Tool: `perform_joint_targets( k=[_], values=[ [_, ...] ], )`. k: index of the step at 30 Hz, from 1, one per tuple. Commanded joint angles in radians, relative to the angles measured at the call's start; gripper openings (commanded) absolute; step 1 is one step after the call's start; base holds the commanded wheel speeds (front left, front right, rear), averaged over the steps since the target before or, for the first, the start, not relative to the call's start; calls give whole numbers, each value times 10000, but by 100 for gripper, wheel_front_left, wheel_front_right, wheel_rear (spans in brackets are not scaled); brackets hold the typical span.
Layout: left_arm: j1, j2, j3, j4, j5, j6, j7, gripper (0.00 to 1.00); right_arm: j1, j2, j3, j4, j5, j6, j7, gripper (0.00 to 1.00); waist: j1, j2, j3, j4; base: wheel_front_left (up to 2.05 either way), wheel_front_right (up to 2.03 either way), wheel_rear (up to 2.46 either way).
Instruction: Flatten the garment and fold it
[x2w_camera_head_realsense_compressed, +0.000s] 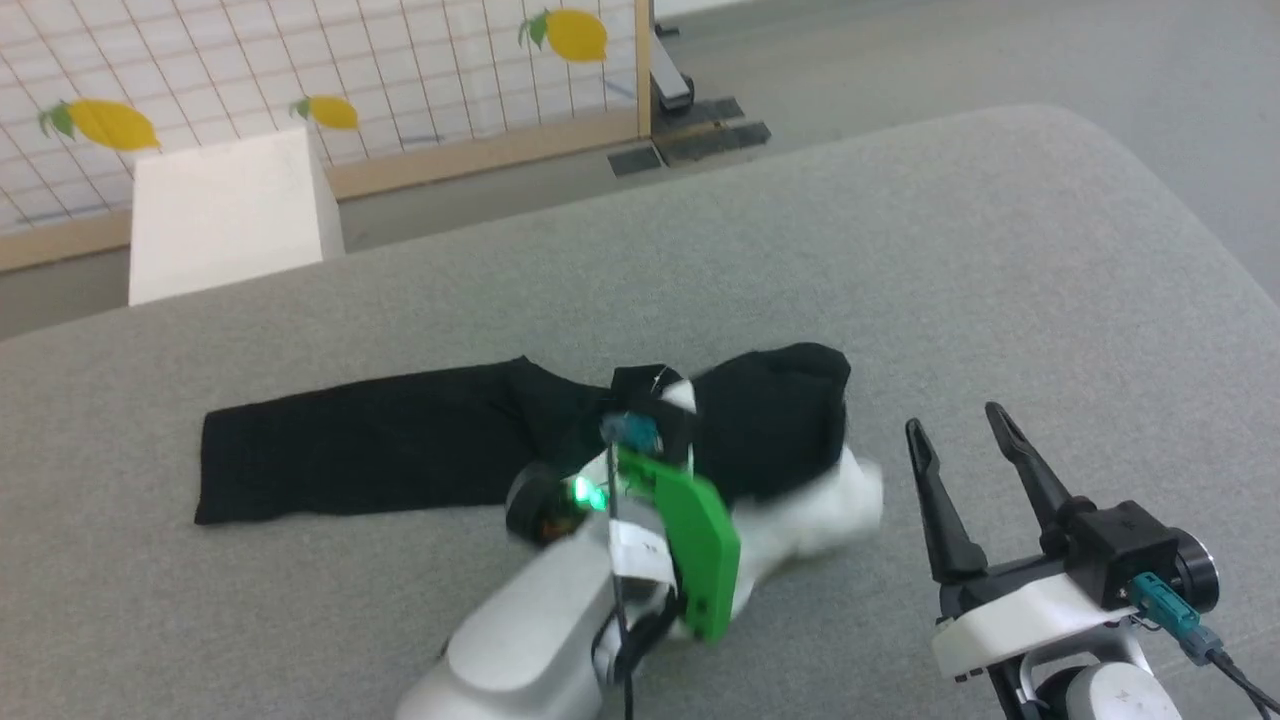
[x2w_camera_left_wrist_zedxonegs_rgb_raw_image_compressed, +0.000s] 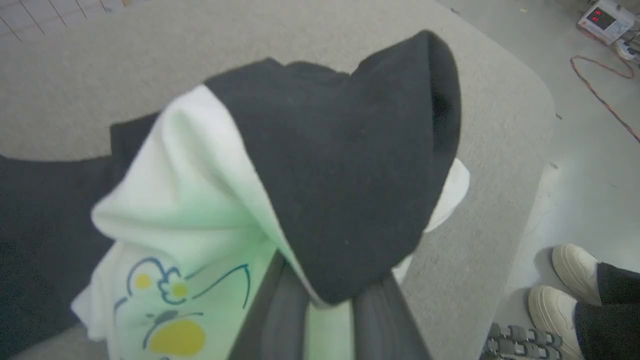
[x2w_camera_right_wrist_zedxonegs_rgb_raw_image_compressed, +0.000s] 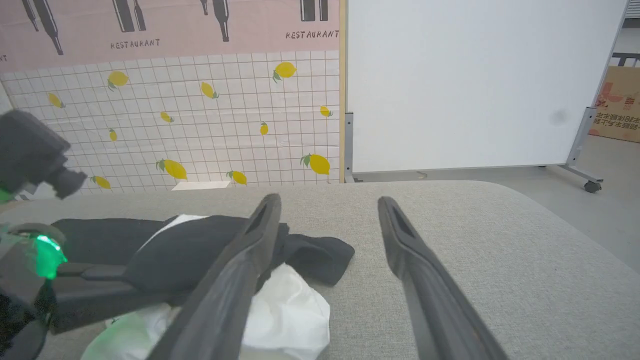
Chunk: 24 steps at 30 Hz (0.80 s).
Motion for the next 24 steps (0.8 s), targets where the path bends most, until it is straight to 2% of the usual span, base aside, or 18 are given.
perform_joint_targets(
  k=[1, 2, 3, 4, 7, 9, 13, 17, 22, 24],
  values=[
    [152, 25, -153, 196, -185, -125, 355, 0, -119, 7, -9, -13, 79, -13, -64, 100, 1, -1, 154, -14, 0, 0, 0],
    [234, 25, -258, 337, -365, -180, 627, 0, -139, 7, -11, 6, 92, -13, -80, 100, 1, -1, 175, 35, 0, 0, 0],
    [309, 25, -293, 402, -559, -187, 805, 45, -152, 7, -14, 23, 102, -13, -94, 100, 1, -1, 186, 78, 0, 0, 0],
    [389, 25, -381, 443, -773, -223, 1045, 100, -159, 7, -31, 44, 116, -13, -110, 100, 1, -1, 191, 158, 0, 0, 0],
    [545, 25, -544, 418, -1280, -317, 1641, 100, -144, 7, -37, 91, 146, -13, -127, 100, 1, -1, 160, 376, 0, 0, 0],
    [568, 25, -447, 200, -1477, -385, 1536, 100, -142, 7, -46, 115, 141, -13, -134, 100, 1, -1, 135, 534, 0, 0, 0],
    [665, 145, 286, -601, -1657, -348, 177, 100, -143, 7, -126, 95, 108, -13, -131, 100, 1, -1, 31, 867, 0, 0, 0],
    [942, 633, 1109, -1599, -1476, -41, -1506, 100, -120, 7, -210, -5, 52, -13, -77, 100, 1, -1, -27, 1184, 0, 0, 0],
    [1657, 1515, 2094, -2607, -1056, 688, -3317, 100, -74, 7, -259, -101, 19, -13, 8, 100, 1, -1, -77, 1541, 0, 0, 0],
    [2002, 1842, 2483, -2814, -894, 1010, -3712, 100, -54, 7, -261, -124, 13, -13, 38, 100, 1, -1, -81, 1655, 0, 0, 0]
  ],
)
